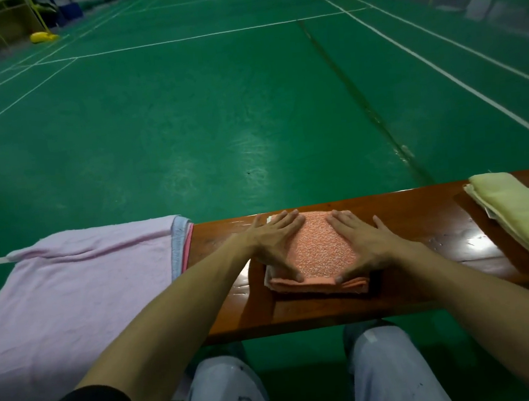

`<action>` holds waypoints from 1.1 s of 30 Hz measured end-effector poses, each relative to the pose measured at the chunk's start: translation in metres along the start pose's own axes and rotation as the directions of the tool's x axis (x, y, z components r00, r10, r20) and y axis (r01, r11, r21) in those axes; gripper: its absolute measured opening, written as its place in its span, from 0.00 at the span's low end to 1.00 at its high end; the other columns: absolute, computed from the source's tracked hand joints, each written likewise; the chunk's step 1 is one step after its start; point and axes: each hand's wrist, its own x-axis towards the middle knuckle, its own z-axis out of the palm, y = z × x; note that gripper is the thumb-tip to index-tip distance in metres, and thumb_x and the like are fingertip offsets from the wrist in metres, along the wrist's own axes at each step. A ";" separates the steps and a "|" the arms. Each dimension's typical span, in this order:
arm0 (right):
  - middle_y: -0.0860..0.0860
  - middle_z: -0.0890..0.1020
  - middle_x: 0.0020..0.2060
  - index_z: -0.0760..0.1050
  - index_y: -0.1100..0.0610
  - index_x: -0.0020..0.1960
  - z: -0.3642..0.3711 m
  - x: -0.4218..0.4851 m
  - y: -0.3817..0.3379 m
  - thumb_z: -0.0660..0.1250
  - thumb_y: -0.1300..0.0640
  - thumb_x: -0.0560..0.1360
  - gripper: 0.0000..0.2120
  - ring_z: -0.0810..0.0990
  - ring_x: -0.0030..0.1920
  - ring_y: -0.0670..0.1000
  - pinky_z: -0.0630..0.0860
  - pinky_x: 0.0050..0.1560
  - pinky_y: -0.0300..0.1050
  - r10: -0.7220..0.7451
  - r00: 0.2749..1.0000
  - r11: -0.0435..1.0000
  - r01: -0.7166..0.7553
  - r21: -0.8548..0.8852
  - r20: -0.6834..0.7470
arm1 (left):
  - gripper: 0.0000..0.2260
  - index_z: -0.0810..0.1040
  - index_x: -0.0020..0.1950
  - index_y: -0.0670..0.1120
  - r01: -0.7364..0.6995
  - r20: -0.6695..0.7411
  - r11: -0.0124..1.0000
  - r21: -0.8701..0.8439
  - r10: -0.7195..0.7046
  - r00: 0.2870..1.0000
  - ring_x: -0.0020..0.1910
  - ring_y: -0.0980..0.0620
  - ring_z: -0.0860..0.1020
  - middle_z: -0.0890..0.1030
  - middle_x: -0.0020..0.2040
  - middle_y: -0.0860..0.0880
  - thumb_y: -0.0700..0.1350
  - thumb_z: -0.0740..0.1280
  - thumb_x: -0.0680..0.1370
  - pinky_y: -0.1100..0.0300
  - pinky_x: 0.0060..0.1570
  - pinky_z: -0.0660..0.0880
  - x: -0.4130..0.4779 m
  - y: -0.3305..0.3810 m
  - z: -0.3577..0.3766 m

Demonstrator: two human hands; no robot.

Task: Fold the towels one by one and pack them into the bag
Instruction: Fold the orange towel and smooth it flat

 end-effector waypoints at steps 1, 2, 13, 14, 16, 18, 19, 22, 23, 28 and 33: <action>0.47 0.44 0.79 0.41 0.49 0.80 -0.007 -0.002 -0.001 0.64 0.20 0.55 0.65 0.46 0.79 0.51 0.44 0.76 0.65 0.026 0.997 0.996 -0.019 0.087 -0.075 | 0.51 0.42 0.79 0.51 -0.001 -0.042 0.997 -0.075 -0.002 0.999 0.77 0.50 0.42 0.39 0.79 0.51 0.67 0.69 0.69 0.36 0.71 0.39 -0.001 0.002 -0.007; 0.49 0.55 0.79 0.50 0.51 0.80 -0.014 -0.002 -0.002 0.70 0.29 0.63 0.55 0.56 0.77 0.52 0.53 0.76 0.63 0.081 0.976 0.978 -0.039 0.204 -0.202 | 0.45 0.50 0.79 0.50 -0.005 -0.124 0.983 -0.186 -0.019 0.992 0.77 0.49 0.49 0.45 0.80 0.50 0.63 0.70 0.71 0.39 0.73 0.45 -0.001 0.002 -0.015; 0.57 0.74 0.57 0.62 0.56 0.71 -0.028 0.019 -0.024 0.68 0.54 0.78 0.25 0.79 0.31 0.52 0.75 0.30 0.42 0.465 0.884 0.248 -0.073 0.966 -0.053 | 0.17 0.70 0.65 0.40 0.117 0.037 0.134 -0.984 -0.491 0.870 0.38 0.51 0.79 0.73 0.60 0.41 0.48 0.64 0.81 0.55 0.44 0.78 0.014 0.016 -0.037; 0.59 0.76 0.55 0.61 0.55 0.72 -0.024 0.021 -0.023 0.68 0.53 0.78 0.26 0.80 0.31 0.52 0.75 0.28 0.42 0.464 0.886 0.220 -0.091 0.971 -0.022 | 0.17 0.69 0.66 0.41 0.144 0.085 0.088 -0.986 -0.480 0.873 0.36 0.53 0.80 0.73 0.60 0.41 0.48 0.63 0.81 0.57 0.43 0.79 0.013 0.017 -0.034; 0.61 0.80 0.47 0.59 0.54 0.72 -0.020 0.024 -0.020 0.68 0.54 0.79 0.27 0.79 0.30 0.51 0.74 0.26 0.40 0.483 0.875 0.180 -0.102 0.978 0.002 | 0.18 0.67 0.67 0.40 0.166 0.140 0.015 -0.986 -0.469 0.872 0.31 0.55 0.81 0.75 0.59 0.40 0.47 0.63 0.81 0.62 0.38 0.79 0.011 0.016 -0.028; 0.60 0.81 0.42 0.59 0.54 0.71 -0.019 0.026 -0.017 0.67 0.54 0.79 0.26 0.79 0.30 0.51 0.75 0.26 0.40 0.487 0.873 0.158 -0.104 0.982 0.014 | 0.17 0.66 0.67 0.39 0.170 0.154 -0.005 -0.985 -0.456 0.877 0.29 0.56 0.80 0.77 0.57 0.39 0.46 0.63 0.81 0.64 0.35 0.79 0.010 0.012 -0.024; 0.60 0.80 0.41 0.59 0.55 0.71 -0.019 0.026 -0.017 0.67 0.55 0.79 0.25 0.79 0.30 0.52 0.76 0.27 0.40 0.484 0.875 0.151 -0.104 0.983 0.018 | 0.17 0.67 0.66 0.39 0.171 0.156 -0.008 -0.985 -0.451 0.879 0.29 0.56 0.80 0.77 0.55 0.39 0.45 0.63 0.81 0.64 0.35 0.78 0.009 0.011 -0.024; 0.59 0.79 0.41 0.61 0.56 0.69 -0.021 0.026 -0.017 0.67 0.56 0.79 0.23 0.80 0.32 0.52 0.77 0.29 0.41 0.492 0.871 0.125 -0.090 0.988 0.017 | 0.15 0.68 0.64 0.39 0.167 0.137 0.024 -0.986 -0.465 0.875 0.30 0.55 0.80 0.77 0.57 0.39 0.44 0.65 0.80 0.64 0.35 0.79 0.011 0.012 -0.026; 0.59 0.79 0.42 0.61 0.56 0.69 -0.020 0.026 -0.016 0.67 0.56 0.79 0.23 0.80 0.32 0.53 0.77 0.30 0.41 0.495 0.869 0.113 -0.088 0.990 0.021 | 0.14 0.69 0.63 0.39 0.153 0.115 0.043 -0.987 -0.466 0.877 0.31 0.54 0.80 0.76 0.57 0.38 0.43 0.65 0.80 0.64 0.35 0.79 0.010 0.013 -0.027; 0.65 0.74 0.62 0.59 0.49 0.72 -0.022 0.024 -0.014 0.70 0.55 0.77 0.29 0.81 0.33 0.54 0.79 0.27 0.44 0.471 0.882 0.075 -0.068 0.995 0.025 | 0.14 0.68 0.63 0.38 0.002 -0.005 0.013 -1.000 -0.490 0.872 0.31 0.49 0.81 0.79 0.44 0.38 0.36 0.65 0.78 0.63 0.32 0.80 0.000 0.019 -0.025; 0.66 0.64 0.71 0.58 0.44 0.72 -0.024 0.018 -0.020 0.71 0.58 0.76 0.31 0.83 0.34 0.60 0.81 0.28 0.46 0.433 0.901 -0.036 0.031 0.999 -0.012 | 0.12 0.71 0.62 0.39 -0.167 -0.120 -0.038 -0.985 -0.541 0.832 0.31 0.51 0.81 0.77 0.49 0.41 0.35 0.64 0.79 0.60 0.36 0.80 -0.012 0.027 -0.019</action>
